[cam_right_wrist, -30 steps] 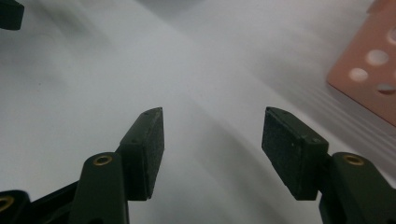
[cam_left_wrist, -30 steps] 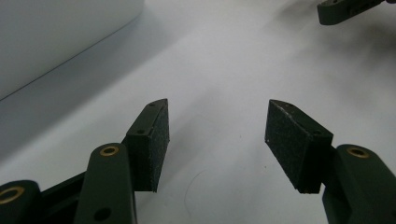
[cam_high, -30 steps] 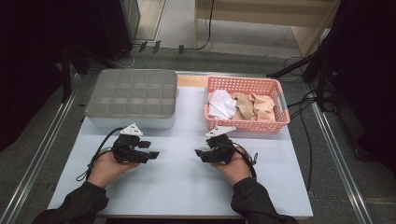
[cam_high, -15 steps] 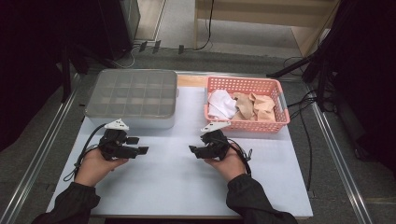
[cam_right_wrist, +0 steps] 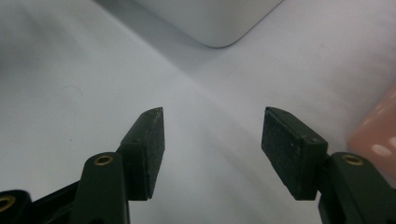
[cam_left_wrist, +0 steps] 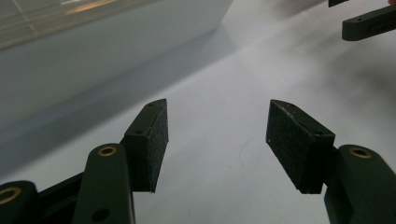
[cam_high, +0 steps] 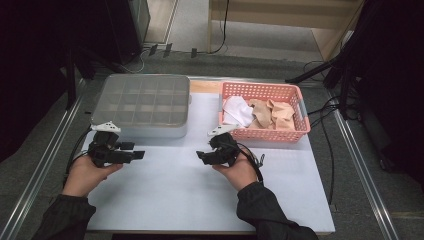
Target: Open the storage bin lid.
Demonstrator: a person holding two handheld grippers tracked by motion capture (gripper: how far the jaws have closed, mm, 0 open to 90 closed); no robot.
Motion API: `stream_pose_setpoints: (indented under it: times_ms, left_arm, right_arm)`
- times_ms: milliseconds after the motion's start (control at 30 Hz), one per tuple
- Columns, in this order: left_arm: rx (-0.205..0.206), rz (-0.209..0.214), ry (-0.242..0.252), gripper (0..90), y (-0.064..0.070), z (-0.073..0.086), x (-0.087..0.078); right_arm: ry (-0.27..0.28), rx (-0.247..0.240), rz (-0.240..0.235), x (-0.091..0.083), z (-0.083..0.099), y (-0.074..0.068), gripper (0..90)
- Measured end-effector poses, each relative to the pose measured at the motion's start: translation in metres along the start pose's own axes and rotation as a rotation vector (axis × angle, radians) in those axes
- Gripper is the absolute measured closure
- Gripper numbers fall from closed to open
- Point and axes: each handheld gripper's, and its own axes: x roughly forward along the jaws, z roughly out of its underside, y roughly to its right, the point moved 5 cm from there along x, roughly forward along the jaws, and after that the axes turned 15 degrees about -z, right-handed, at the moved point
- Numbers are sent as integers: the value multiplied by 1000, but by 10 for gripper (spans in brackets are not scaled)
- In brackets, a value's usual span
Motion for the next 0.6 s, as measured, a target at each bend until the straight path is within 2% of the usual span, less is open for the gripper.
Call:
stream_pose_setpoints:
  times_ms: [67,233,267,333,467,500,600]
  left_arm:
    - [-9,0,3,408,-3,-4,-1]
    - [-14,-7,8,429,-10,-11,-2]
    - [-14,-22,4,429,-12,-13,-1]
    - [-16,-19,-14,433,-17,-18,-1]
    - [-19,-24,3,433,-23,-29,-7]
    - [-19,-21,6,437,-25,-31,-8]
    - [5,-35,28,469,-30,-40,-15]
  right_arm:
    - [-1,12,-3,0,-6,2,410]
    - [-7,3,3,0,-21,5,410]
    - [-8,2,6,-1,-25,6,410]
    - [-4,-3,8,-2,-36,6,409]
    - [5,-18,9,-3,-47,7,407]
    - [5,-9,8,-3,-53,8,407]
    - [4,-16,11,-3,-59,9,407]
